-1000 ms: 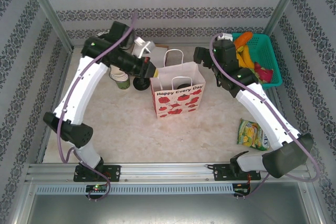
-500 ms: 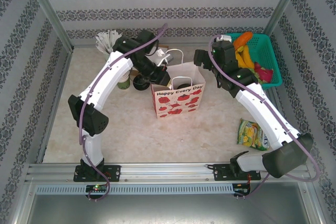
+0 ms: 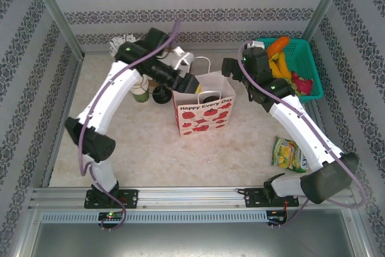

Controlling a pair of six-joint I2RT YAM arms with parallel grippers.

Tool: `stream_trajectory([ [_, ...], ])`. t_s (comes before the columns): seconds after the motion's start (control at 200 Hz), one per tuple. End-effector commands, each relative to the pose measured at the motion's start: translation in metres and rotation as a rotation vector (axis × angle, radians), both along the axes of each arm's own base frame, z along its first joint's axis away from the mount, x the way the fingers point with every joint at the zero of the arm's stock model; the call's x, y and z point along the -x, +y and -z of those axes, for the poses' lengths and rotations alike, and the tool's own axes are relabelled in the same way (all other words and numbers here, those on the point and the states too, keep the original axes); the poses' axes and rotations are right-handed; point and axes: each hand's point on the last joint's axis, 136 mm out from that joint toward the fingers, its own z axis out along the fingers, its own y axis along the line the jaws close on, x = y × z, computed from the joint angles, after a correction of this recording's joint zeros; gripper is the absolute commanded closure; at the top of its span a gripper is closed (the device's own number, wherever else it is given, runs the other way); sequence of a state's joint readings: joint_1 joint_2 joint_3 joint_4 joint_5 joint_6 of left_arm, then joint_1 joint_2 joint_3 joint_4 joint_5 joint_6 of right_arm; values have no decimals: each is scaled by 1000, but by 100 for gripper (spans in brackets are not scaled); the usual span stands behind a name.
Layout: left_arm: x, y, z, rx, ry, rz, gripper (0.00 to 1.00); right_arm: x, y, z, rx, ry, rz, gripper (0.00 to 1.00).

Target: Pack the takeout coffee

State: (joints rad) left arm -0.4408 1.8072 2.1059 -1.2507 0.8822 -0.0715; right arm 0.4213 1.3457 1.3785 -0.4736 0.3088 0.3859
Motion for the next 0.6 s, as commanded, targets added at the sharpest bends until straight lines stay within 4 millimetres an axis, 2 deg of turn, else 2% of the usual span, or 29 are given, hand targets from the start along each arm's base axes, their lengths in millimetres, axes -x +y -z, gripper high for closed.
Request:
stream_trajectory([
  [0.0, -15, 23, -28, 87, -114, -79, 15, -4, 0, 4, 13, -2, -3, 2],
  [0.095, -21, 43, -33, 87, -178, -144, 10, -5, -5, 2, 17, -10, 26, 2],
  [0.165, -38, 64, -36, 63, -242, -268, 0, -6, -8, 3, 17, -13, 38, 2],
  [0.27, -68, 101, -32, -3, -321, -517, 0, -12, -8, 12, -7, 6, 24, 2],
  [0.355, -85, 133, -19, -110, -349, -717, 0, -18, -3, 22, -108, 63, -35, 2],
  [0.395, -87, 132, -12, -113, -333, -718, 0, -21, 2, 27, -167, 90, -75, 2],
  [0.45, -82, 119, -3, -85, -269, -655, 1, -24, 10, 29, -222, 118, -135, 2],
  [0.515, -72, 108, 11, -106, -195, -605, 6, -26, 16, 34, -229, 154, -176, 2],
  [0.595, -55, 104, 29, -191, -147, -585, 9, -27, 19, 38, -218, 181, -193, 2],
])
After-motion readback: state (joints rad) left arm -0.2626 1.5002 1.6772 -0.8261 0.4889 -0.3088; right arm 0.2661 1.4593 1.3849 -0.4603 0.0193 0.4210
